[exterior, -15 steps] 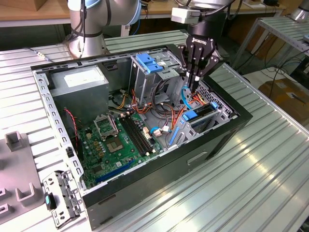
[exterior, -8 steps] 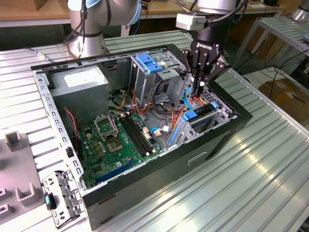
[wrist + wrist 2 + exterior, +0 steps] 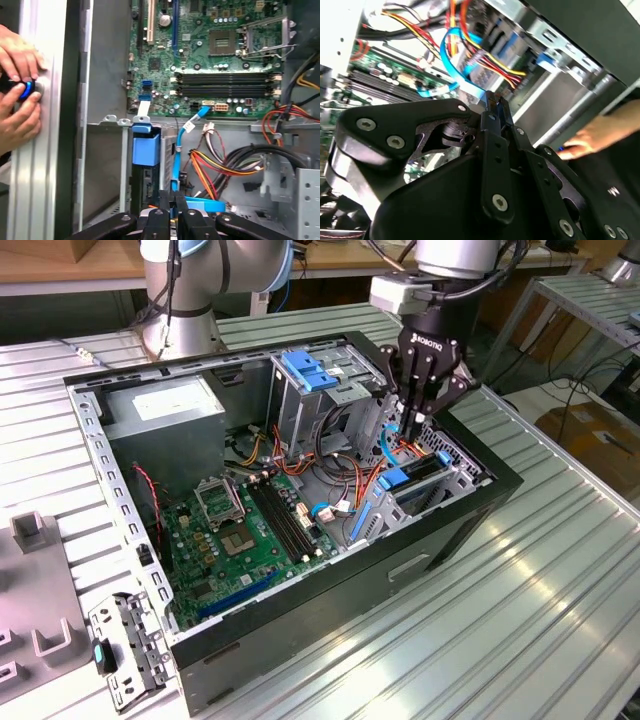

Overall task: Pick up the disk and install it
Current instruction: 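Insert the second disk wire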

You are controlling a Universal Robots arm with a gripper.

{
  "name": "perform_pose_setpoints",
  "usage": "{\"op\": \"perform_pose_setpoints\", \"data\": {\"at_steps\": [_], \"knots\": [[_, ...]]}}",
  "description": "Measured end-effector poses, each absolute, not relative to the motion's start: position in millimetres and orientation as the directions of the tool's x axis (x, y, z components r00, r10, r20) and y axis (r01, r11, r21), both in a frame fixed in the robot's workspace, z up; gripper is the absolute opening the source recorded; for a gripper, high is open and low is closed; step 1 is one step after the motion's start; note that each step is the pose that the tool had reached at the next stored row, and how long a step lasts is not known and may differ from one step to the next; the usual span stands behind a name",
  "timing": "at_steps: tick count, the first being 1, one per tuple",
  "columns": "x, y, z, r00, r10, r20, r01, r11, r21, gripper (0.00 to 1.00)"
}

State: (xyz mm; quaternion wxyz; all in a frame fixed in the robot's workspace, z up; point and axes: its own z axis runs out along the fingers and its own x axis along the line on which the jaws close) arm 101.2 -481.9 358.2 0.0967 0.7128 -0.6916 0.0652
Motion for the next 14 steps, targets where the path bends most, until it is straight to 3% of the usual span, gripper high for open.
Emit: {"op": "perform_pose_setpoints", "data": {"at_steps": [9,11,14], "knots": [[99.3,-483.3,358.2,0.036,-0.998,0.053,-0.999,-0.034,0.040,0.16],[97.9,-490.9,358.2,0.040,-0.999,0.034,-0.999,-0.038,0.034,0.16],[96.5,-498.0,358.2,0.046,-0.998,0.032,-0.999,-0.045,0.031,0.16]]}}
